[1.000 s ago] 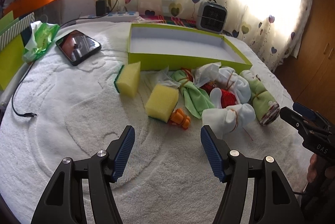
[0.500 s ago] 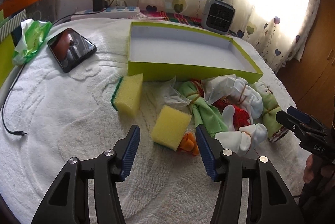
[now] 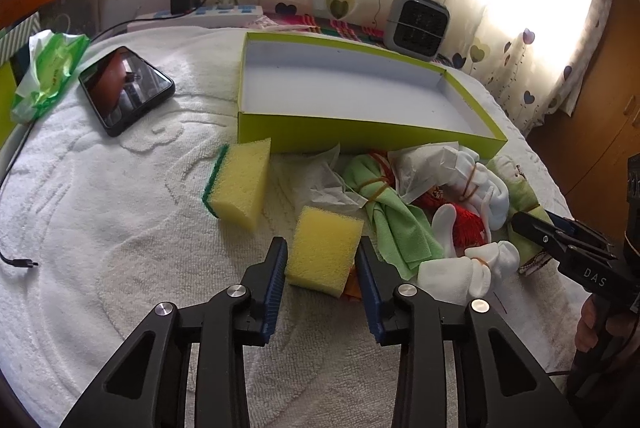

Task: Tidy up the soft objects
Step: 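Lower the right gripper onto the rolled green towel bundle and close it, then carry the towel bundle into the box with right gripper while left carries a sponge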

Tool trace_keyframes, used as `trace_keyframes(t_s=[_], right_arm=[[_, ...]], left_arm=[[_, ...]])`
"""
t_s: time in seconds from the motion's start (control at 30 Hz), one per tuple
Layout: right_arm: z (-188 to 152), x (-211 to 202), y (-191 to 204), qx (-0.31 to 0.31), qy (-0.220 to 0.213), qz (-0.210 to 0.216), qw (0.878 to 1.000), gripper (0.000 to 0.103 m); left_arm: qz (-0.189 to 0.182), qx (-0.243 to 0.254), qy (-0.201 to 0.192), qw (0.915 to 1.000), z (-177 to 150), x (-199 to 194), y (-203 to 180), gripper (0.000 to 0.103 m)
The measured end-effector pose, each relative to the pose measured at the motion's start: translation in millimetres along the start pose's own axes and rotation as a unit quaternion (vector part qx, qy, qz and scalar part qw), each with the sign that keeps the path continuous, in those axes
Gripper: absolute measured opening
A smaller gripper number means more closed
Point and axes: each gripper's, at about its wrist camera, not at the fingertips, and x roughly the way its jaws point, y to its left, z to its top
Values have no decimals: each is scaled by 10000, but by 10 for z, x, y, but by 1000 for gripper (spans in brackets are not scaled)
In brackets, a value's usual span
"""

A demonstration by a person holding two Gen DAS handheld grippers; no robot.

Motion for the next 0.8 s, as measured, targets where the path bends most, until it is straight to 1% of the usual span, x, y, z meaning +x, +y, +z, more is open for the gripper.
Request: trace_keyframes(t_s=[0.03,0.07,0.27,0.57,0.67,0.8], right_arm=[[0,-3,1,-3,-4,14,10000,44],[0,-8,3,-9,-13,-2,10000,42],[1,-44,9,-7,-65,3,10000,35],[58,-213,13,14,-300,-43,9995,33],[114,-289,37,-38,-413,-61,9991,33],[221,-359,56,-96,-538,-92,9985,33]], left_arm=[[0,-4,-6,10000,0,-5,-3,30],[4,-4,-26,10000,0,-14,-5,30],[-10,-56,-93,9999,7,-84,19,29],[-19,-50,-305,9995,99,-299,29,29],[-9,-19,-379,9993,170,-359,29,29],[-70,13,-369,9993,328,-383,50,29]])
